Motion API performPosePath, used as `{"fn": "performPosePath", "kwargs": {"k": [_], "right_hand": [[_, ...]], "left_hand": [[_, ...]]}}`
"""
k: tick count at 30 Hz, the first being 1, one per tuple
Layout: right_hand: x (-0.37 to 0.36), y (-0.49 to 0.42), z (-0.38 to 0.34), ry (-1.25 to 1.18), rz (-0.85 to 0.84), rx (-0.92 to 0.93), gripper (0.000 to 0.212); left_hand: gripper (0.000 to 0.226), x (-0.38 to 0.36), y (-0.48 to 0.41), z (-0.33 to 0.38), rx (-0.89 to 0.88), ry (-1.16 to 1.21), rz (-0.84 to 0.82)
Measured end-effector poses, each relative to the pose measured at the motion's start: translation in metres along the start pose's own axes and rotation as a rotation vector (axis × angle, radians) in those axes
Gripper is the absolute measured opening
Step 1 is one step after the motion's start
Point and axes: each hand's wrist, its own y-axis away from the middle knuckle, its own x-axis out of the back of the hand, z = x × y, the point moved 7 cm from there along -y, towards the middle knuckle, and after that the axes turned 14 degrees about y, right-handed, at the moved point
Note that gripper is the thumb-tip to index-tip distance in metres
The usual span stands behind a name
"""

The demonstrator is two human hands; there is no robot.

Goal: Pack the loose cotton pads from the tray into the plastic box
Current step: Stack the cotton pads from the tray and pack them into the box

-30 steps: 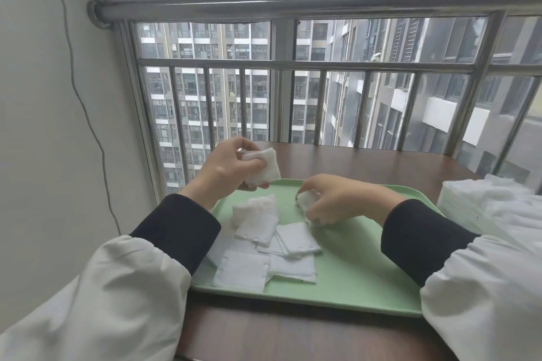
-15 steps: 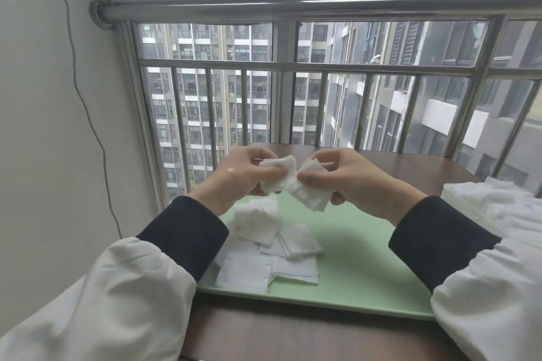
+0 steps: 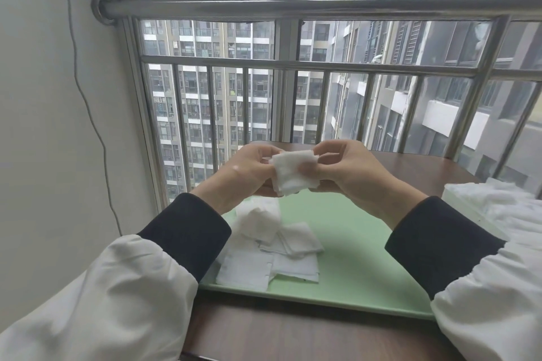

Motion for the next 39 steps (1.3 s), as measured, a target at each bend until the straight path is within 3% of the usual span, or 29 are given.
{"fn": "performPosePath", "kwargs": {"k": [5, 11, 15, 17, 19, 21, 23, 27, 33, 39], "right_hand": [[0.003, -0.001, 0.005, 0.057, 0.037, -0.019, 0.017], [0.005, -0.004, 0.012, 0.113, 0.069, -0.046, 0.023], [0.007, -0.003, 0.012, 0.196, 0.098, -0.067, 0.032], [0.009, -0.003, 0.013, 0.316, 0.135, -0.059, 0.036], [0.012, -0.004, 0.012, 0.515, 0.15, -0.04, 0.034], [0.009, -0.005, 0.011, 0.667, 0.056, -0.028, 0.024], [-0.005, -0.002, 0.013, 0.736, -0.165, -0.003, 0.015], [-0.034, 0.01, 0.022, 0.905, -0.488, 0.007, 0.035], [-0.038, 0.013, 0.025, 0.965, -0.533, -0.014, 0.031], [-0.041, 0.017, 0.023, 0.922, -0.555, -0.055, 0.05]], "left_hand": [[0.017, -0.01, 0.002, -0.002, 0.034, 0.046, -0.104], [0.027, -0.01, 0.003, -0.002, 0.07, 0.09, -0.091], [0.045, -0.01, 0.003, -0.001, 0.084, 0.08, -0.102], [0.031, -0.011, 0.005, 0.001, 0.011, -0.038, -0.137], [0.012, -0.004, 0.003, 0.001, -0.033, -0.092, -0.067], [0.009, 0.008, -0.001, -0.001, -0.043, -0.105, 0.051], [0.008, 0.018, -0.003, -0.001, -0.059, -0.09, 0.122], [0.008, 0.024, -0.004, 0.0, -0.084, -0.066, 0.152], [0.007, 0.023, -0.003, 0.001, -0.093, -0.08, 0.156], [0.007, 0.019, -0.003, 0.001, -0.09, -0.082, 0.13]]}}
